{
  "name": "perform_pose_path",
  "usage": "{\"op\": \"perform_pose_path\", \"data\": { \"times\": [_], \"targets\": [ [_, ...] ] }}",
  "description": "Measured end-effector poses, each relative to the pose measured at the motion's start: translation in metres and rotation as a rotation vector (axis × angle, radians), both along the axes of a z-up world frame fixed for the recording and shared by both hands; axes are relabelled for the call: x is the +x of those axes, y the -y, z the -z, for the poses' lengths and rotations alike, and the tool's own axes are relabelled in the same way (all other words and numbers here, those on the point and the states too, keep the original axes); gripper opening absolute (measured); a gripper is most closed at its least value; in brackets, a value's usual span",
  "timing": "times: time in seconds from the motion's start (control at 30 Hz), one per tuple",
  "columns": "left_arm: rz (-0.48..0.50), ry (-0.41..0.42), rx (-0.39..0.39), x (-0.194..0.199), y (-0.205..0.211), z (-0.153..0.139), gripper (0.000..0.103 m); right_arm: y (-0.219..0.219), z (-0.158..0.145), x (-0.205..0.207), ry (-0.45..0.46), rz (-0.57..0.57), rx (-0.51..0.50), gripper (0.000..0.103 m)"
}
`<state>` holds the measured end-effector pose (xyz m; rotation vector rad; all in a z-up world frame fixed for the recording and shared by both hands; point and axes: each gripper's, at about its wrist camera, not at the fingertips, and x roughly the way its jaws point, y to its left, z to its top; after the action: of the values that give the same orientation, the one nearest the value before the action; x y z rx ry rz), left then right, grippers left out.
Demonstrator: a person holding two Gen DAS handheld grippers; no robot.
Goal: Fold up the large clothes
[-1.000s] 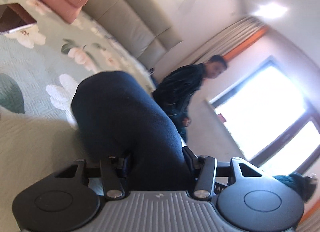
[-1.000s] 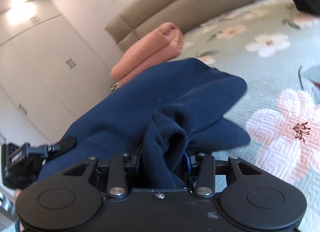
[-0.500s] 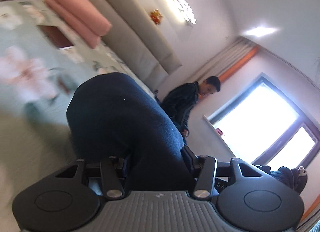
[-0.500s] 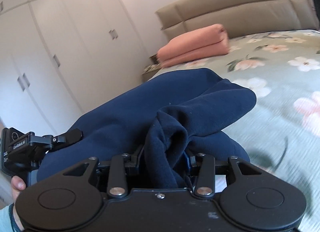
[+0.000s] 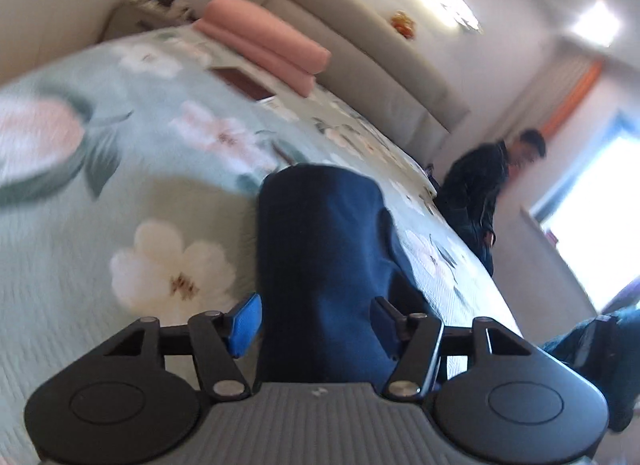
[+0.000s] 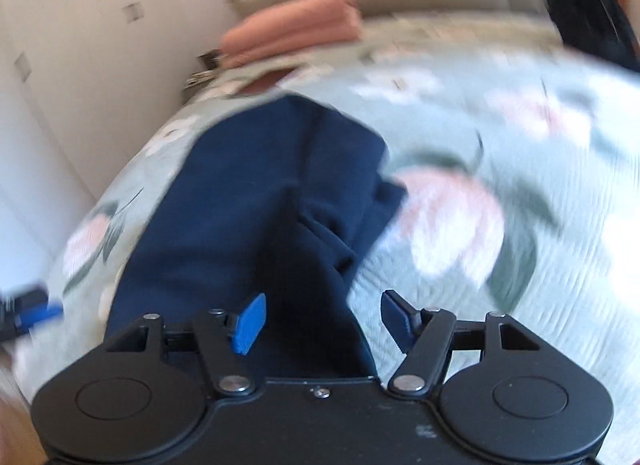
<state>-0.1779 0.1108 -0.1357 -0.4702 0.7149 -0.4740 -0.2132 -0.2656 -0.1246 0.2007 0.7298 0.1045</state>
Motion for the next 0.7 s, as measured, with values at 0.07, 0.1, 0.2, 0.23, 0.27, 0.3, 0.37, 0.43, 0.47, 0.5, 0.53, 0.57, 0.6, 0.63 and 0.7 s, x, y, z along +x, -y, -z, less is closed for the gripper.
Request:
{"op": "perform_pose_path", "data": {
  "times": [0.07,0.1,0.2,0.23,0.27,0.3,0.37,0.43,0.47,0.5,0.53,0.57,0.6,0.63,0.7],
  "targets": [
    [0.037,0.038,-0.002,0.016,0.028,-0.003,0.061,-0.016,-0.01,0.021,0.035,-0.01,-0.015,0.072],
    [0.058,0.045,0.001,0.015,0.042,-0.002,0.061,-0.022,-0.011,0.02,0.053,-0.012,-0.011,0.067],
    [0.134,0.072,0.041,0.024,0.085,0.013,0.058,-0.039,0.005,0.045,0.036,0.016,-0.048,0.026],
    [0.162,0.079,0.064,0.027,0.098,0.021,0.055,-0.045,0.017,0.055,0.032,0.018,-0.075,0.015],
    [0.19,0.07,0.088,0.031,0.109,0.03,0.048,-0.048,0.03,0.064,0.023,0.022,-0.123,0.011],
    [0.222,0.043,0.113,0.035,0.119,0.044,0.045,-0.045,0.047,0.068,0.002,0.03,-0.165,0.003],
    [0.257,0.021,0.169,0.037,0.13,0.062,0.032,-0.024,0.079,0.08,-0.066,0.066,-0.144,0.0],
    [0.292,0.047,0.194,0.028,0.129,0.065,0.032,-0.004,0.081,0.072,-0.072,0.109,-0.096,0.0],
    [0.315,0.055,0.198,0.022,0.126,0.063,0.034,-0.001,0.073,0.071,-0.077,0.13,-0.118,0.0],
    [0.328,0.057,0.188,0.021,0.123,0.063,0.034,0.001,0.06,0.07,-0.059,0.137,-0.126,0.007],
    [0.329,0.053,0.172,0.02,0.119,0.063,0.034,0.001,0.046,0.07,-0.016,0.117,-0.106,0.015],
    [0.328,0.045,0.148,0.021,0.117,0.066,0.034,0.0,0.03,0.072,0.043,0.078,-0.079,0.015],
    [0.325,0.036,0.123,0.022,0.115,0.069,0.034,-0.006,0.015,0.078,0.099,0.04,-0.076,0.015],
    [0.324,0.034,0.113,0.021,0.111,0.07,0.034,-0.016,0.003,0.087,0.142,-0.002,-0.093,0.016],
    [0.329,0.048,0.123,0.022,0.113,0.071,0.034,-0.039,-0.009,0.116,0.186,-0.09,-0.127,0.016]
  ]
}}
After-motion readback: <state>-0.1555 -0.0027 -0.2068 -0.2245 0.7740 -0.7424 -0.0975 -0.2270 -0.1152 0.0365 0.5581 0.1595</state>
